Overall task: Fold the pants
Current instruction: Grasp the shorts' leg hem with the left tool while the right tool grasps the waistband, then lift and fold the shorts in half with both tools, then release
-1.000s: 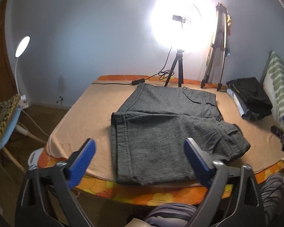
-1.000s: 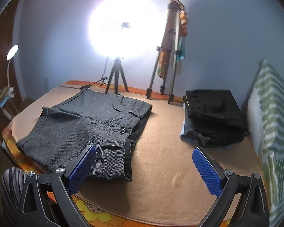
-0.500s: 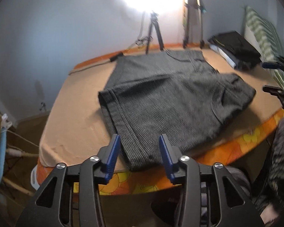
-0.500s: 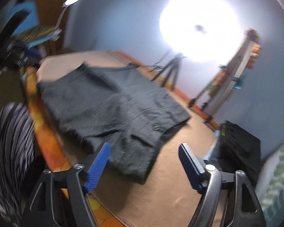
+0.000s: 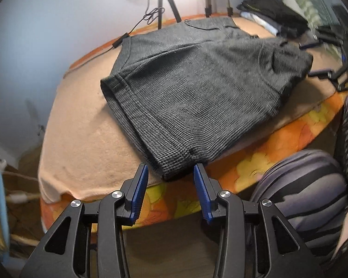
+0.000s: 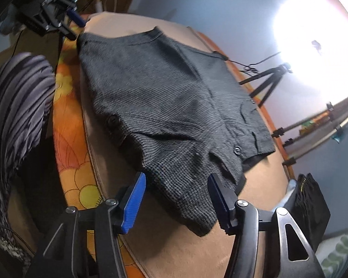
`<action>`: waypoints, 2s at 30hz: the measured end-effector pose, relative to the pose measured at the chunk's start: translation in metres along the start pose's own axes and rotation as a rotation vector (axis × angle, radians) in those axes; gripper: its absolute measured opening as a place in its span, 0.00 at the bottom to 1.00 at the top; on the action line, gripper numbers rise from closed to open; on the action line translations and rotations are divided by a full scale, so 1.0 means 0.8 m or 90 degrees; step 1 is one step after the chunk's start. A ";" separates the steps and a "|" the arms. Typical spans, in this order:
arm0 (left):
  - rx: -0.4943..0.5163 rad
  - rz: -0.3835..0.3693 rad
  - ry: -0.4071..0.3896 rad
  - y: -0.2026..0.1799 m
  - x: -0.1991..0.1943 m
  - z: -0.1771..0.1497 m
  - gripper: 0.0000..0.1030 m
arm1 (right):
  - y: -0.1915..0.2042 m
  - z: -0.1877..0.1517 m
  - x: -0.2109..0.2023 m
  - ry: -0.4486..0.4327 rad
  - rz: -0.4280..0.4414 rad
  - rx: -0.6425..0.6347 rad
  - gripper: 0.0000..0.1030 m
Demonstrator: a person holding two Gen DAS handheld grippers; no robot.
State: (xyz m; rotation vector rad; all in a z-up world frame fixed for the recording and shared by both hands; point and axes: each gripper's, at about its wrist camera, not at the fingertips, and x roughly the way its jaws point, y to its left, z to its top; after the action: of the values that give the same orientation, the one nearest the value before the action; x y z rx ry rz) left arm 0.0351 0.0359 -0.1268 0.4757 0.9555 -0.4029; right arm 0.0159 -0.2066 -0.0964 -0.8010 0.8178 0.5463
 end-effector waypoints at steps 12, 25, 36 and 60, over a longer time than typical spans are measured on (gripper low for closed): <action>0.239 -0.006 0.040 -0.038 0.033 0.012 0.41 | 0.011 0.007 0.036 0.035 0.023 -0.069 0.49; 0.207 -0.046 0.053 -0.020 0.053 0.012 0.54 | -0.029 0.025 0.050 0.051 0.093 -0.011 0.16; 0.203 -0.011 0.039 -0.014 0.060 0.014 0.34 | -0.081 0.042 0.045 0.024 0.108 0.112 0.09; -0.018 0.029 -0.165 0.107 0.015 0.156 0.12 | -0.154 0.073 -0.005 -0.097 0.028 0.214 0.07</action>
State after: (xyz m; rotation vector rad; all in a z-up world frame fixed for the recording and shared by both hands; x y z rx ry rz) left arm 0.1703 0.0364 -0.0585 0.4068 0.6978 -0.3988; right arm 0.1245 -0.2329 -0.0178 -0.4278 0.7627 0.4856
